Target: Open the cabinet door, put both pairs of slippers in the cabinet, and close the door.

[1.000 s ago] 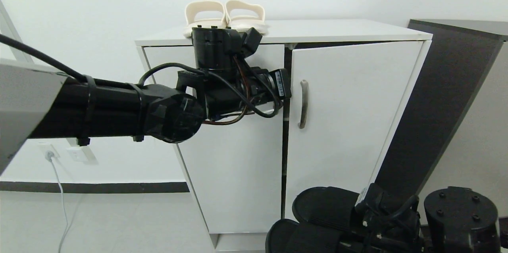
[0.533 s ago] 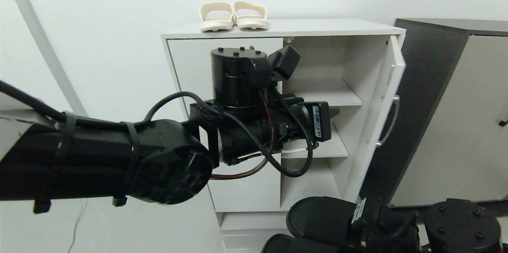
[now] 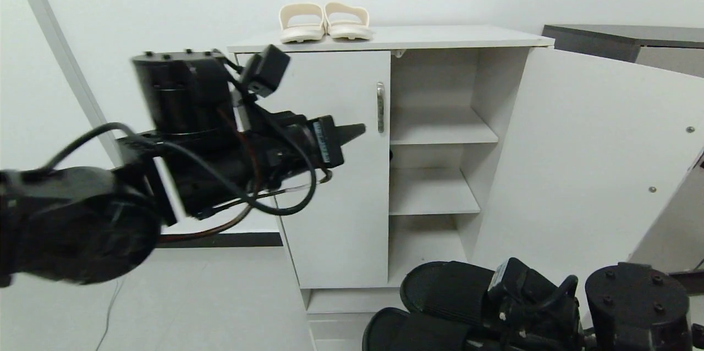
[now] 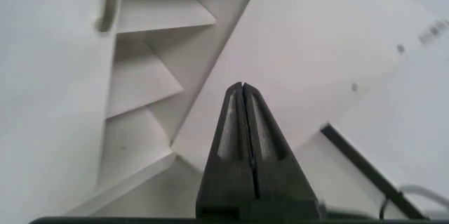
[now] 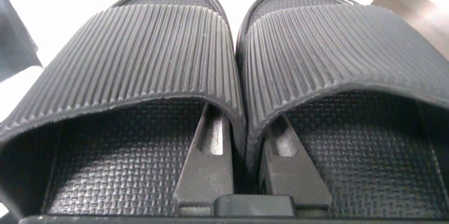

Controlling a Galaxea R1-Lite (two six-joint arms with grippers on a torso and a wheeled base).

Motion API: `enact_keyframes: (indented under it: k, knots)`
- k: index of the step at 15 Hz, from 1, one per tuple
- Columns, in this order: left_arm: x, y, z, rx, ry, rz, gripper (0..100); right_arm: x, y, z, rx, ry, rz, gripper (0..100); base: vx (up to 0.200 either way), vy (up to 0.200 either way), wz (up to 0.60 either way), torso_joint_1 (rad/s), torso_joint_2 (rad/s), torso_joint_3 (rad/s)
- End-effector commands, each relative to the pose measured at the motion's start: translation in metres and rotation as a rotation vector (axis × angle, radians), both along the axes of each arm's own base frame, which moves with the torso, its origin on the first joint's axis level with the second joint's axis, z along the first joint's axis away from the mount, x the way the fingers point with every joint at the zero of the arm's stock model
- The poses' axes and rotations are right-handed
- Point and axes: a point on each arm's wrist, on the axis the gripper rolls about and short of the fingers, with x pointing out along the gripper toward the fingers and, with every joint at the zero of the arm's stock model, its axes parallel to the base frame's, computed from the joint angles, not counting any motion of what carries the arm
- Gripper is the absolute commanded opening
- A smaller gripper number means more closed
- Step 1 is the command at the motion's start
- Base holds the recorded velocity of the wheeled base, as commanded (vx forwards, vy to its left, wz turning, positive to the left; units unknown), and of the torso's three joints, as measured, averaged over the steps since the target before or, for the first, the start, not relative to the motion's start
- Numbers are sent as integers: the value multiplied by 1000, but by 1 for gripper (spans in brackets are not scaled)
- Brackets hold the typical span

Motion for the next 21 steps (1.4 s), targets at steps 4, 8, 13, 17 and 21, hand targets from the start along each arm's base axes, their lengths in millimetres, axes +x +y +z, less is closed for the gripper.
enact_keyframes:
  k: [4,8,13,17,21]
  knots:
    - [-176,116,-6,18,-37,178,0,14,-2,2,11,-6,-55,0,0,0,0,0,0,0]
    - [-245,152,-40,145,-63,331,0,14,-3,4,17,-14,-55,0,0,0,0,0,0,0]
    - [-271,161,-136,304,-53,738,0,14,-3,4,43,-38,-65,0,0,0,0,0,0,0]
    - [-274,161,-170,318,-28,855,0,17,0,-2,29,-24,-65,0,0,0,0,0,0,0]
    - [-271,159,-179,381,-90,791,0,18,1,-2,26,-26,-64,0,0,0,0,0,0,0]
